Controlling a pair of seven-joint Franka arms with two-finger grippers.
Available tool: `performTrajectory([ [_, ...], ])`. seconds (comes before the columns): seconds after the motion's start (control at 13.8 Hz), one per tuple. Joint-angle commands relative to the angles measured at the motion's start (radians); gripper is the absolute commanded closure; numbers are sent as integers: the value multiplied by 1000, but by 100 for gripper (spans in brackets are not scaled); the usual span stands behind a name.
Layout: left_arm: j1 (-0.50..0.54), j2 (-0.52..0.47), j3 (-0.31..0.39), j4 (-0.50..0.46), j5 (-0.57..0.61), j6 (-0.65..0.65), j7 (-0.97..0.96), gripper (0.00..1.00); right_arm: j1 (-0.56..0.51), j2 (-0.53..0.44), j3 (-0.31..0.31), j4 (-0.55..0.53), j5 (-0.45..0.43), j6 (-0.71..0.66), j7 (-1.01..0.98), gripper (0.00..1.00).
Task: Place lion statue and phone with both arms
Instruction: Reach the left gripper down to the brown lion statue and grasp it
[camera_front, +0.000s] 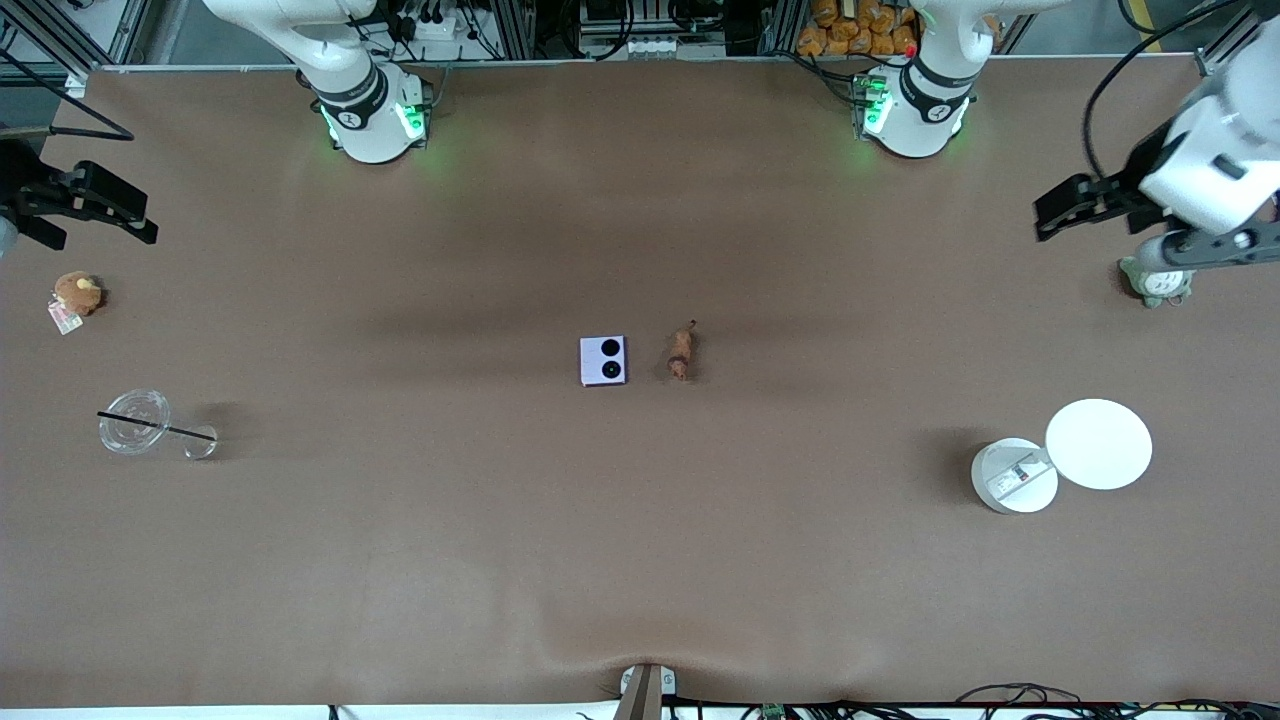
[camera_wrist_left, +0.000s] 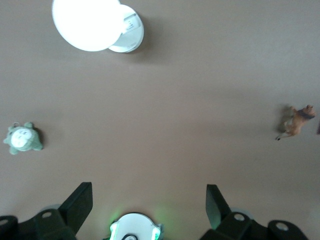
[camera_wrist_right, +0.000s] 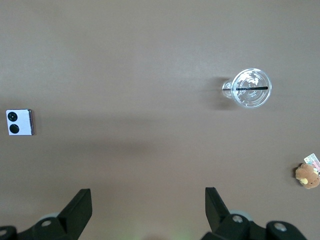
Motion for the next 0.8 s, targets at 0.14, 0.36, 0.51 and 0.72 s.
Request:
performTrajectory([
  [0.14, -4, 92, -125, -22, 2, 108, -151, 0, -9, 4, -6, 4, 14, -22, -7, 0],
  [0.36, -52, 129, -165, -74, -1, 227, -311, 0, -12, 5, -8, 4, 28, -24, -7, 0],
  [0.51, -130, 181, -164, -81, 11, 267, -398, 0, -12, 8, -8, 3, 28, -25, -7, 0],
  [0.72, -210, 264, -164, -77, 15, 328, -430, 0, -10, 11, -8, 1, 27, -39, -7, 0],
])
